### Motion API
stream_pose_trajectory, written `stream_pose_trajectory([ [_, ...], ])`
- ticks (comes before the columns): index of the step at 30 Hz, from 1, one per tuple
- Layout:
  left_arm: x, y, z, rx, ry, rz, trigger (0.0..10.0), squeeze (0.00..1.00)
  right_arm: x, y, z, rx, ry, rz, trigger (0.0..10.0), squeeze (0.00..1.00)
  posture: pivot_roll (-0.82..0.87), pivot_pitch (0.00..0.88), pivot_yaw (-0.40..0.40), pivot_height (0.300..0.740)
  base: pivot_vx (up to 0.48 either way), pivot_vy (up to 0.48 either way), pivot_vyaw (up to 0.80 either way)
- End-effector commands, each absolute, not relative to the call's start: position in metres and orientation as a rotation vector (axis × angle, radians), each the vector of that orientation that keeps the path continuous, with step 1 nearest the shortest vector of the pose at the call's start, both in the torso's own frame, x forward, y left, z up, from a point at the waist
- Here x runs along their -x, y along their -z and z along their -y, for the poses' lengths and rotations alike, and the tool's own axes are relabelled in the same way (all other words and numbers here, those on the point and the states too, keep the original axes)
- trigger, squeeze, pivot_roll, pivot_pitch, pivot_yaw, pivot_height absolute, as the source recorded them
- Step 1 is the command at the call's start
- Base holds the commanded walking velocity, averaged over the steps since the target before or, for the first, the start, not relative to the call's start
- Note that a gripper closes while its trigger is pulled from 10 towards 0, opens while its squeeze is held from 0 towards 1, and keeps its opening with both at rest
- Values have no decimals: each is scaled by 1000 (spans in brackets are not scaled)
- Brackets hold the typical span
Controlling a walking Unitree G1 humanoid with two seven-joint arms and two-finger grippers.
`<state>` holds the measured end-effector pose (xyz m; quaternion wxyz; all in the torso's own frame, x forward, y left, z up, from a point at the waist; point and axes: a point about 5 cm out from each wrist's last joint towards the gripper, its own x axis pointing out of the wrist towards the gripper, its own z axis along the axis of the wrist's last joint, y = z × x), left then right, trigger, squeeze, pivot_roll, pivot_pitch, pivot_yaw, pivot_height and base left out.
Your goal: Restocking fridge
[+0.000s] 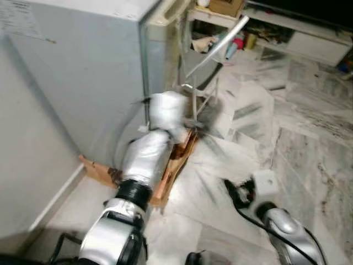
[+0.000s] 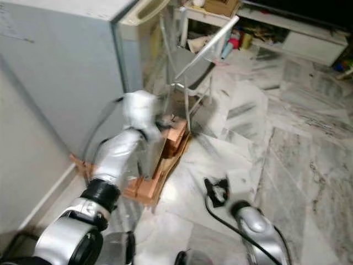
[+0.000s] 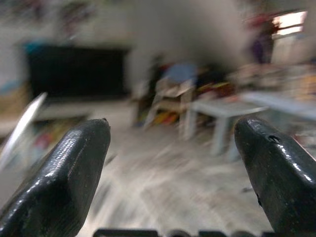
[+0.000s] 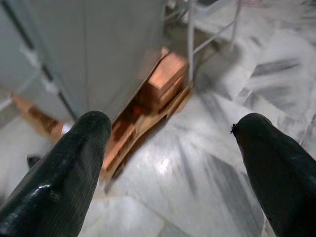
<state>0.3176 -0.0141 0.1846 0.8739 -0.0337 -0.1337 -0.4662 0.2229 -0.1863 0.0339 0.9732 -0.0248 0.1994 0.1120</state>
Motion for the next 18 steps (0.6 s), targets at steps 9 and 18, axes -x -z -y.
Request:
stream_pose_trajectory([
  [9,-354,-168,-77,88,531,198,10000,0,-214,-25,197,43,-195,-447,10000,0,-25,58,-68,740,0,0,0],
  [18,-348,-128,-139,9,224,97,10000,0,-216,-24,196,46,-209,-447,10000,0,-23,62,-75,740,0,0,0],
])
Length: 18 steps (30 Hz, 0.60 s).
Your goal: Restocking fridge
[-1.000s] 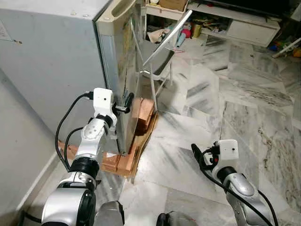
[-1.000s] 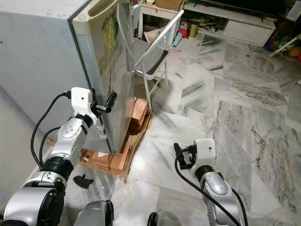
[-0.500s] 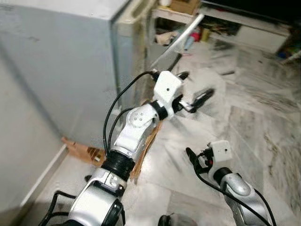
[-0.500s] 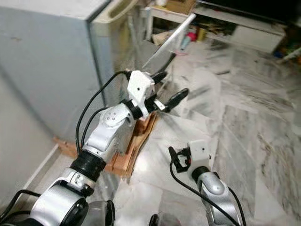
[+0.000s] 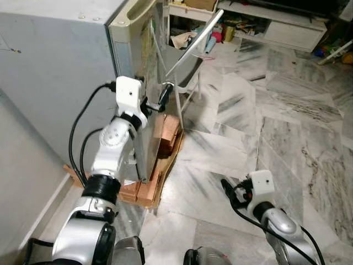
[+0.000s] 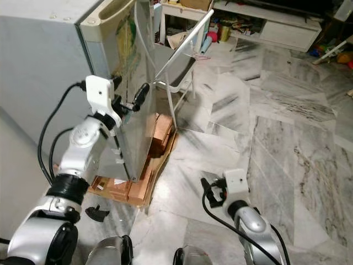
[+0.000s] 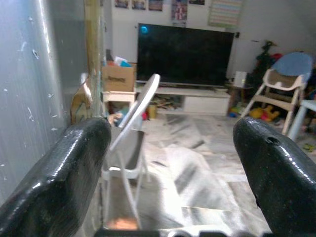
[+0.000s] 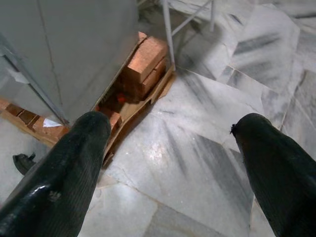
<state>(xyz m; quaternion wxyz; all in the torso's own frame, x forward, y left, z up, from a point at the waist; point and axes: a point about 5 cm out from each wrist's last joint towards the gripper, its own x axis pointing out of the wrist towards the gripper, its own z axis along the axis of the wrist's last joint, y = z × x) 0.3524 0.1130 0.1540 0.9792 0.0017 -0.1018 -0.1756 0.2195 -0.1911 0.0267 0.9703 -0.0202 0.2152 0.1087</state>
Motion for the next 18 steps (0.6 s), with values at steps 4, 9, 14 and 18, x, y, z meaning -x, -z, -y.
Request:
stream_pose_trajectory([
  [4,-341,-116,-147,25,174,65,10000,0,-215,-24,196,44,-209,-449,10000,0,-26,65,-72,740,0,0,0],
  [9,-324,-96,-143,58,242,-6,10000,0,-214,-23,196,38,-207,-451,10000,0,-28,65,-70,740,0,0,0],
  [14,-304,-77,-143,23,316,-57,10000,0,-213,-22,196,35,-208,-452,10000,0,-24,69,-68,740,0,0,0],
  [18,-306,-76,-167,-7,182,-48,10000,0,-213,-22,196,32,-211,-453,10000,0,-20,71,-71,740,0,0,0],
])
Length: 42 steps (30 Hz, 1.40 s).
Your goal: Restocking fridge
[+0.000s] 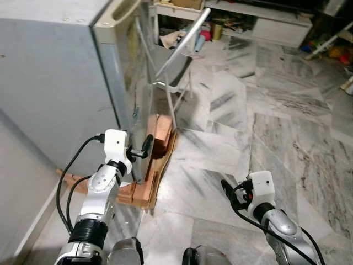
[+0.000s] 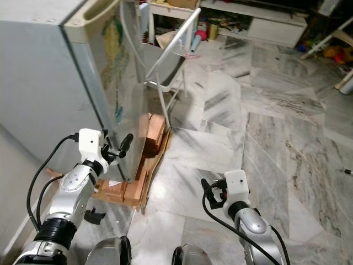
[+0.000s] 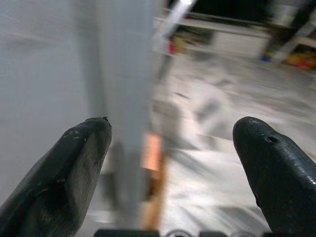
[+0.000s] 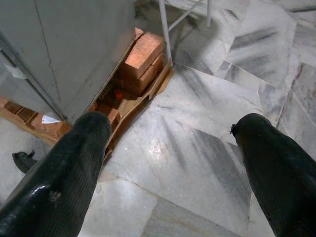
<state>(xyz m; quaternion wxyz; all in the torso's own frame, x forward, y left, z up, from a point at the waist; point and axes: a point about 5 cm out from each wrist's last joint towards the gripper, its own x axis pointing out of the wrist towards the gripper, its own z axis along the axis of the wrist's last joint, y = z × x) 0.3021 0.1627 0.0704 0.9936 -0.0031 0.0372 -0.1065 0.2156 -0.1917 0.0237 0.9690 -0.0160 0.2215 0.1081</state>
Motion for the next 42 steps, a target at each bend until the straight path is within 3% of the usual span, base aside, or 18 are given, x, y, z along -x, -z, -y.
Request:
stream_pose_trajectory([
  [1,-306,-77,-169,-8,173,-47,10000,0,-213,-22,196,32,-212,-453,10000,0,-20,71,-71,740,0,0,0],
  [8,-320,-88,-177,17,132,-34,10000,0,-215,-23,195,33,-217,-453,10000,0,-18,70,-75,740,0,0,0],
  [22,-332,-99,-135,59,344,-17,10000,0,-215,-21,195,25,-217,-457,10000,0,-29,72,-69,740,0,0,0],
  [33,-343,-104,-133,28,324,-18,10000,0,-215,-21,194,27,-216,-456,10000,0,-36,74,-65,740,0,0,0],
  [42,-333,-83,-138,-3,334,-106,10000,0,-214,-20,194,18,-213,-458,10000,0,-33,80,-63,740,0,0,0],
])
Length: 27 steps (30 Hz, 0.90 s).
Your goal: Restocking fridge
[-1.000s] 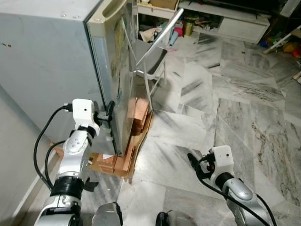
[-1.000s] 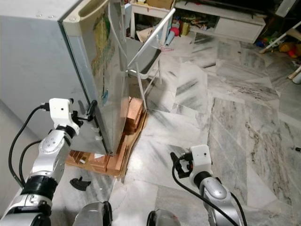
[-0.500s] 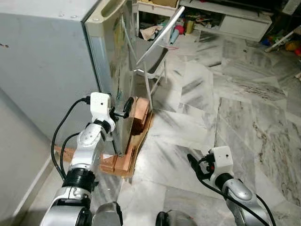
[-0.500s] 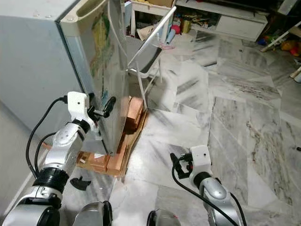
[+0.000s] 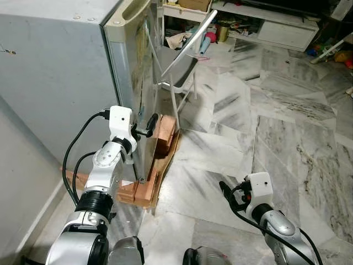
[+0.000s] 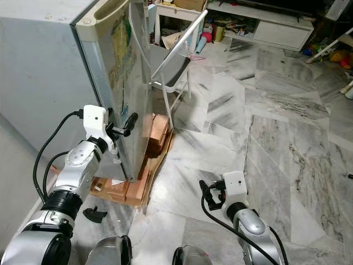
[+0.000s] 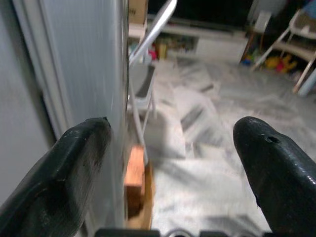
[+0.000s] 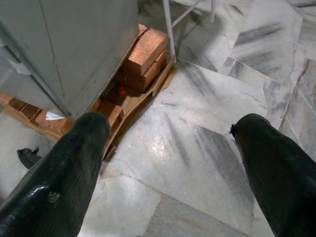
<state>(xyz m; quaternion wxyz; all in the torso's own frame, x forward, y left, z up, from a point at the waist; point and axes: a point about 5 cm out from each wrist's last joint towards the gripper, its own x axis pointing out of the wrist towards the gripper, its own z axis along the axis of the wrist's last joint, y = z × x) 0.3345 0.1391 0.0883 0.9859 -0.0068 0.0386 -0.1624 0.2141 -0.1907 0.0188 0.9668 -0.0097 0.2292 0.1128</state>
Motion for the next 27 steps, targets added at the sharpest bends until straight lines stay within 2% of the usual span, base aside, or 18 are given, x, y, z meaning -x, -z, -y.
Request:
stream_pose_trajectory([
  [1,-333,-82,-139,-5,330,-109,10000,0,-214,-20,194,17,-214,-458,10000,0,-33,80,-63,740,0,0,0],
  [12,-340,-85,-150,-17,252,-103,10000,0,-215,-20,193,18,-218,-459,10000,0,-31,76,-64,740,0,0,0],
  [19,-349,-93,-142,-33,257,-82,10000,0,-216,-21,193,21,-218,-457,10000,0,-35,76,-64,740,0,0,0],
  [21,-353,-99,-132,-21,288,-63,10000,0,-216,-21,194,22,-217,-457,10000,0,-37,74,-67,740,0,0,0],
  [23,-356,-110,-111,-5,377,-30,10000,0,-217,-20,194,23,-218,-457,10000,0,-36,74,-68,740,0,0,0],
  [27,-345,-136,-45,1,669,77,10000,0,-218,-20,194,25,-220,-459,10000,0,-27,72,-74,740,0,0,0],
])
